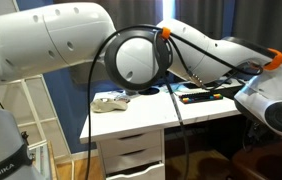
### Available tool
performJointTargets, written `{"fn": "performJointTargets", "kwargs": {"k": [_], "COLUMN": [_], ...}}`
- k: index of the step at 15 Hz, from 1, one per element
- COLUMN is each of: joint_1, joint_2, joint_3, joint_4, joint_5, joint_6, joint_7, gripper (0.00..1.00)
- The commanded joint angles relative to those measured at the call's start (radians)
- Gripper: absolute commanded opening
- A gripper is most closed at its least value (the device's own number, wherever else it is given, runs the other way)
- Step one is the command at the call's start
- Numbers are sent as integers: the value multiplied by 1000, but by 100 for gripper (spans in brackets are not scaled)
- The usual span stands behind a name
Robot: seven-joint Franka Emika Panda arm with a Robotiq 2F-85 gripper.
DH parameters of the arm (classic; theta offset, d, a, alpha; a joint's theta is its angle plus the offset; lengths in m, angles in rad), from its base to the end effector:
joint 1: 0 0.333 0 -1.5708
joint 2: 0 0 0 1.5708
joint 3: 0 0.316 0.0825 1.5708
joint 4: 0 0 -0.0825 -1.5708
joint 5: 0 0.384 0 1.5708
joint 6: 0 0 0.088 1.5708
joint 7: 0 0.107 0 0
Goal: Place the log pillow on the chair
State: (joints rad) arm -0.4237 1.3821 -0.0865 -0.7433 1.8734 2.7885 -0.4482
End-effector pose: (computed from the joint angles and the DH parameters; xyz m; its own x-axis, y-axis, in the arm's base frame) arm 0.6969 -0.3979 0.1038 -0.0816 -0.9953 0.0531 -0.4355 -0.0123 -0.9001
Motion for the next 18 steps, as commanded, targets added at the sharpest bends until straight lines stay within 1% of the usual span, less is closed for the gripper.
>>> {"fn": "performJointTargets", "kwargs": {"k": [1, 3, 4, 5, 7, 9, 10, 11, 13, 14, 15, 16, 17, 18], "joint_1": [7, 9, 8, 18, 15, 15, 18, 24, 27, 32, 30, 33, 31, 29], "joint_2": [111, 153, 165, 120, 111, 105, 103, 119, 69, 33, 27, 24, 11, -2], "joint_3": [3, 16, 22, 4, 12, 3, -13, -44, -95, -146, -181, -220, -260, -285], "joint_4": [154, 203, 215, 147, 144, 146, 138, 151, 70, 12, 15, 25, 20, 20], "joint_5": [-100, -152, -181, -135, -129, -138, -158, -197, -284, -361, -410, -453, -497, -529], "joint_6": [25, 37, 39, 30, 30, 29, 28, 6, -64, -121, -162, -170, -198, -237], "joint_7": [132, 165, 192, 154, 133, 141, 172, 241, 319, 378, 398, 419, 417, 410], "gripper": [2, 4, 32, 33, 45, 59, 66, 74, 88, 94, 99, 100, 100, 100]}}
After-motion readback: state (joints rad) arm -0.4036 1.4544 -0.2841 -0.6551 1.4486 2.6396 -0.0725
